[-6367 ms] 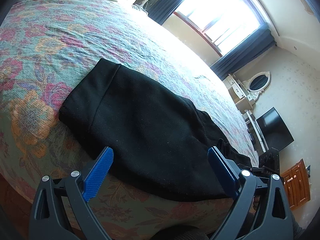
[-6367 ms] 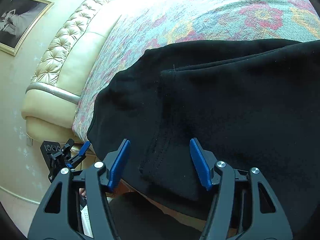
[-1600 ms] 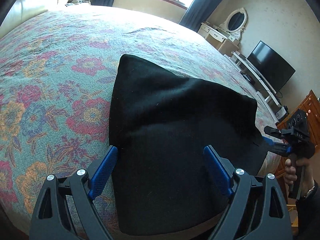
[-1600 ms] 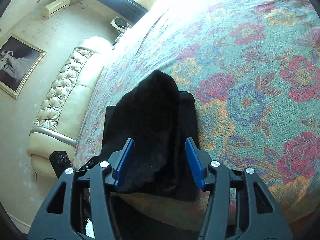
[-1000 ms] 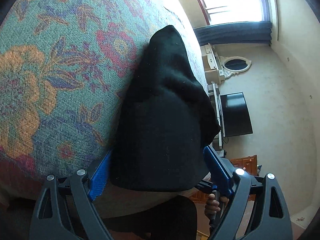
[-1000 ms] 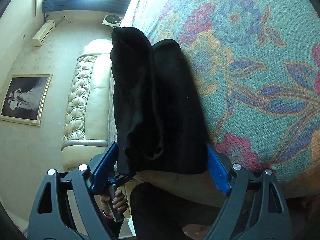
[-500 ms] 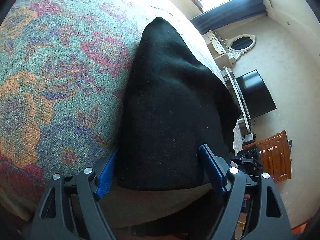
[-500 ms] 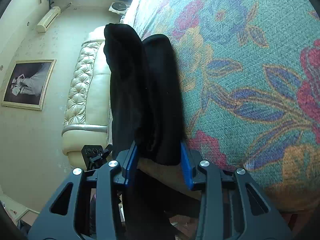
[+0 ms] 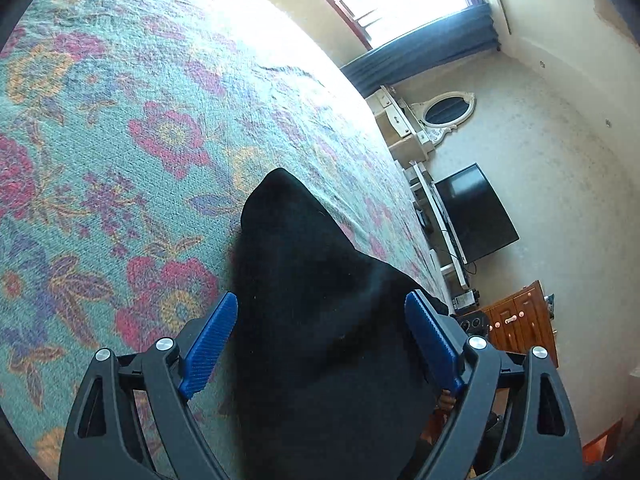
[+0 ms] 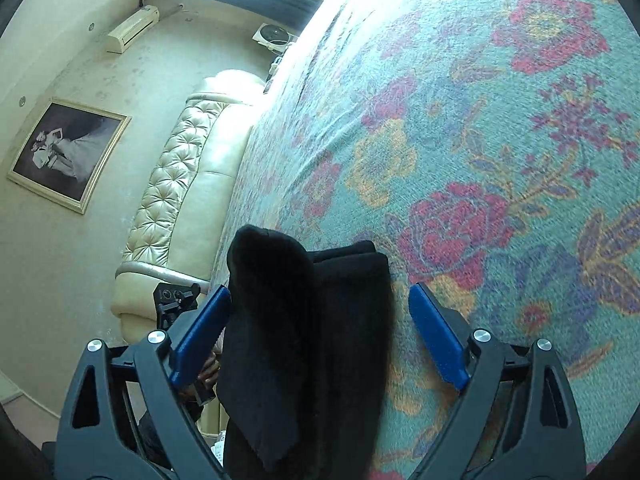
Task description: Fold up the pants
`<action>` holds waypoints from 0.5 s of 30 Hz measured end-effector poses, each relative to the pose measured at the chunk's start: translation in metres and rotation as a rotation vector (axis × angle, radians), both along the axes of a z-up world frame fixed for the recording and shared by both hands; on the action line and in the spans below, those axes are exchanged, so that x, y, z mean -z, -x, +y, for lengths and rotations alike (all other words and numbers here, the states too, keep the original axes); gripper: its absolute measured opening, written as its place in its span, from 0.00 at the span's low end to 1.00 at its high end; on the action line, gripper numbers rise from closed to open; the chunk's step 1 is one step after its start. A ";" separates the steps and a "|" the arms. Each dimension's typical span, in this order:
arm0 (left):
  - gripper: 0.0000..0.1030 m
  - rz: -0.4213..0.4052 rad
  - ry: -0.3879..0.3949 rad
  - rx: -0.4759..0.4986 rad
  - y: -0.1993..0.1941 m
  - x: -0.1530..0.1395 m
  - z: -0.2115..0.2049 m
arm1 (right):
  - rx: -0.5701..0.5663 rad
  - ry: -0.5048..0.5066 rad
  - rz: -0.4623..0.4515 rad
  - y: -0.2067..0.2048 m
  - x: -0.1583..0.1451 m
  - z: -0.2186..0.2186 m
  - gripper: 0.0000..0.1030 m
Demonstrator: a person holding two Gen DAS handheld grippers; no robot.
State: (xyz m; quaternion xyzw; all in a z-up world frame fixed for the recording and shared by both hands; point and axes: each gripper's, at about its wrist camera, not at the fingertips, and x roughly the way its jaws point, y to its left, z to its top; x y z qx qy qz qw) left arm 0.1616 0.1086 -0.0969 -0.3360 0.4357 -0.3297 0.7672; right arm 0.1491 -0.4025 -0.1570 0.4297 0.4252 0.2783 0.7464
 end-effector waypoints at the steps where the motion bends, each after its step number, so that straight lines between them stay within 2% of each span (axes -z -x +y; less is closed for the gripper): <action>1: 0.82 0.014 0.002 0.005 -0.007 0.004 -0.005 | -0.007 -0.013 0.000 -0.006 -0.001 0.003 0.88; 4: 0.82 0.061 0.008 0.029 -0.027 0.015 -0.016 | -0.023 -0.019 0.014 -0.025 -0.003 0.013 0.88; 11: 0.84 0.064 -0.011 0.081 -0.055 0.022 -0.035 | -0.034 -0.076 0.025 -0.041 0.001 0.011 0.88; 13: 0.84 0.070 0.005 0.076 -0.060 0.023 -0.039 | -0.022 -0.078 0.039 -0.043 0.002 0.008 0.84; 15: 0.84 0.080 -0.002 0.076 -0.062 0.024 -0.039 | -0.014 -0.052 0.046 -0.044 0.004 0.009 0.74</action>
